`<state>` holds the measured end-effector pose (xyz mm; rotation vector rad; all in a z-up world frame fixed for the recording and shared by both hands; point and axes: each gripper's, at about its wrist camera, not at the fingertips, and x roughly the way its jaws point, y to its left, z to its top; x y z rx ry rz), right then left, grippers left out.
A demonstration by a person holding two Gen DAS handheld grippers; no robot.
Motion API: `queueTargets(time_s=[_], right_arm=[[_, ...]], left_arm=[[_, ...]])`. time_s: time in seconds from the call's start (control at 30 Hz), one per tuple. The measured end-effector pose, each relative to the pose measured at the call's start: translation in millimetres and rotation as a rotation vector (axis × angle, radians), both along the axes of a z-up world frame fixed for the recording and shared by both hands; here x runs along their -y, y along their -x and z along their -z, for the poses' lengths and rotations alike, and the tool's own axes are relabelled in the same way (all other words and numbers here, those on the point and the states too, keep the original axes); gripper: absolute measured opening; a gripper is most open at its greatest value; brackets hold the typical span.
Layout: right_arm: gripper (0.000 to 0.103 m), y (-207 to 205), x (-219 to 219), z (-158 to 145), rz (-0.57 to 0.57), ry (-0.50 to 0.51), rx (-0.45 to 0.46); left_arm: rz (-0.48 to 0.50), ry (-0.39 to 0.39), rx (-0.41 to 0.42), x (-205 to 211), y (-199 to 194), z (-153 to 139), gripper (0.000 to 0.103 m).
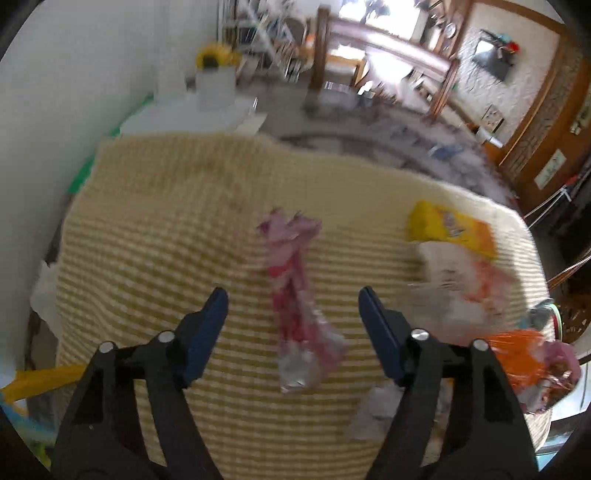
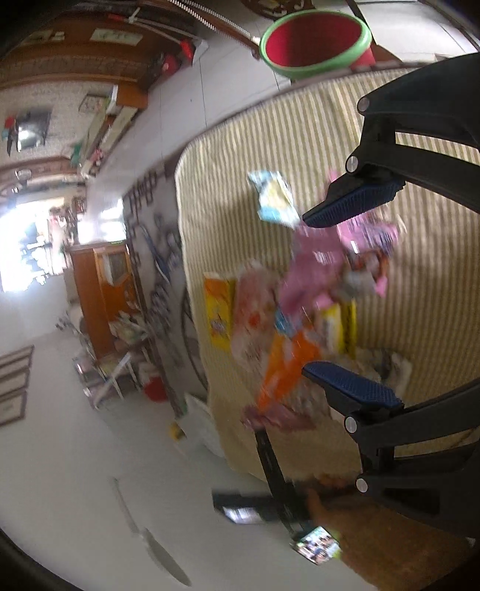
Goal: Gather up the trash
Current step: 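Grasp the pink wrapper with the left tool while the right tool grasps crumpled newspaper, then carry the wrapper and newspaper to the red bucket and release both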
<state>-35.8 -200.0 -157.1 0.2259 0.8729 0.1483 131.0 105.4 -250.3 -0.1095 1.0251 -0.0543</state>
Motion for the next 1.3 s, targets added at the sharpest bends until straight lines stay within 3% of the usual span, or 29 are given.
queueTargets(time_s=[0.13, 0.33, 0.9, 0.93, 0.97, 1.0, 1.3], right_arm=[[0.073, 1.3, -32.8, 15.7, -0.072, -0.059, -0.054], [0.072, -7.3, -72.1, 48.0, -0.162, -0.109, -0.162], [0.072, -38.0, -99.0, 89.6, -0.202, -0.124, -0.263], [0.07, -38.5, -99.2, 92.2, -0.203, -0.138, -0.269], [0.054, -38.0, -99.3, 92.9, -0.208, -0.144, -0.268], [0.045, -38.0, -99.8, 92.4, -0.213, -0.142, -0.266], [0.039, -18.9, -69.9, 49.9, -0.173, -0.155, -0.13]], left_arm=[[-0.006, 0.001, -0.064, -2.4, -13.9, 31.2, 0.055], [0.015, 0.017, -0.077, 2.4, -17.3, 42.5, 0.013], [0.077, 0.128, 0.078, 18.7, 57.0, -28.6, 0.011], [0.084, 0.131, 0.082, 21.4, 59.8, -30.6, 0.011], [0.091, 0.134, 0.085, 23.9, 61.8, -32.4, 0.011], [0.094, 0.135, 0.087, 26.3, 62.1, -33.1, 0.011], [0.157, 0.159, 0.148, 51.8, 79.7, -59.1, 0.011]])
